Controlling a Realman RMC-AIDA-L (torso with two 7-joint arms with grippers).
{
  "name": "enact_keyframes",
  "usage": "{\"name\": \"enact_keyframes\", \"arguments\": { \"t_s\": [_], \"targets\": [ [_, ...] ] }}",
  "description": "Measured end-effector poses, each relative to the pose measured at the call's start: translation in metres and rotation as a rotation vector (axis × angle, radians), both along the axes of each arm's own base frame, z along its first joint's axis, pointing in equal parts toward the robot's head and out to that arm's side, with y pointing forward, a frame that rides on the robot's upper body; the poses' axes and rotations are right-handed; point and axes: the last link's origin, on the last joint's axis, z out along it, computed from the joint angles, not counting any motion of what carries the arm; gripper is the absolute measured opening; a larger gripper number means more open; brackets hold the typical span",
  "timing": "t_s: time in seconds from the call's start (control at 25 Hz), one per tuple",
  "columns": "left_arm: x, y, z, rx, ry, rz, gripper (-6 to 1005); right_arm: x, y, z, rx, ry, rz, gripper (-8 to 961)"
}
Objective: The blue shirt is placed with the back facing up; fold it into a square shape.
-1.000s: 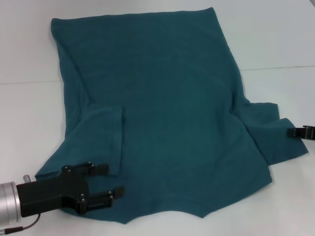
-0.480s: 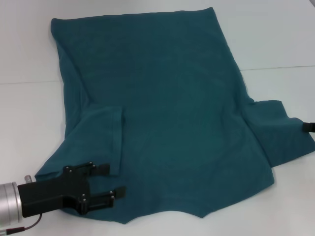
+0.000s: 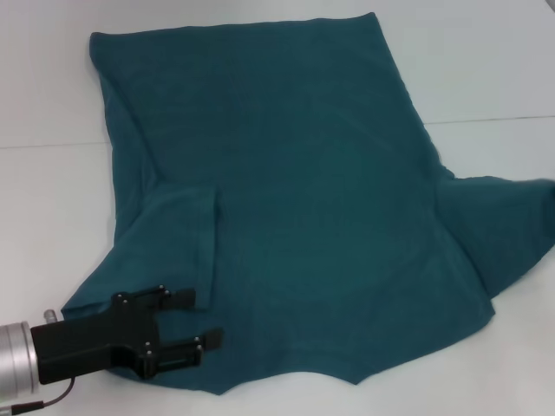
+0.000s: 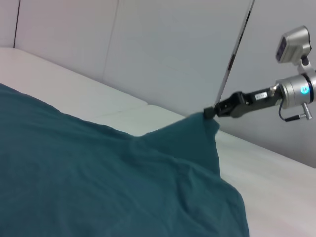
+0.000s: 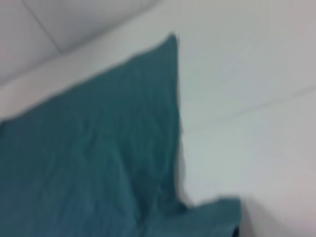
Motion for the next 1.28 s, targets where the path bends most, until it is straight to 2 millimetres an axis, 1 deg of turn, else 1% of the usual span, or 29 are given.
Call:
{"name": "enact_keyframes", "arguments": {
  "t_s": [0.12, 0.28, 0.44, 0.56, 0.72, 1.04, 1.16, 1.28],
  "targets": [
    [0.000, 0.000, 0.000, 0.000, 0.000, 0.000, 787, -0.005, 0.002, 0.006, 0.022, 0.028, 0.025, 0],
    [0.000, 0.000, 0.001, 0.001, 0.000, 0.000, 787, -0.015, 0.010, 0.008, 0.024, 0.033, 0.064, 0],
    [0.000, 0.001, 0.001, 0.004, -0.002, 0.000, 787, -0.028, 0.020, 0.005, 0.011, 0.024, 0.108, 0],
    [0.001, 0.001, 0.001, 0.005, -0.003, 0.000, 787, -0.039, 0.027, -0.002, -0.013, 0.015, 0.145, -1],
    [0.000, 0.002, 0.001, 0.009, -0.002, 0.004, 788, -0.059, 0.037, -0.023, -0.065, 0.007, 0.204, -1],
    [0.000, 0.003, 0.002, 0.023, -0.011, 0.010, 788, -0.101, 0.050, -0.080, -0.184, -0.015, 0.308, -1],
    [0.000, 0.003, 0.003, 0.028, -0.008, 0.010, 788, -0.112, 0.052, -0.098, -0.242, -0.026, 0.340, 49],
    [-0.001, 0.004, 0.003, 0.032, -0.004, 0.014, 787, -0.115, 0.053, -0.106, -0.262, -0.036, 0.354, 100]
  ]
}}
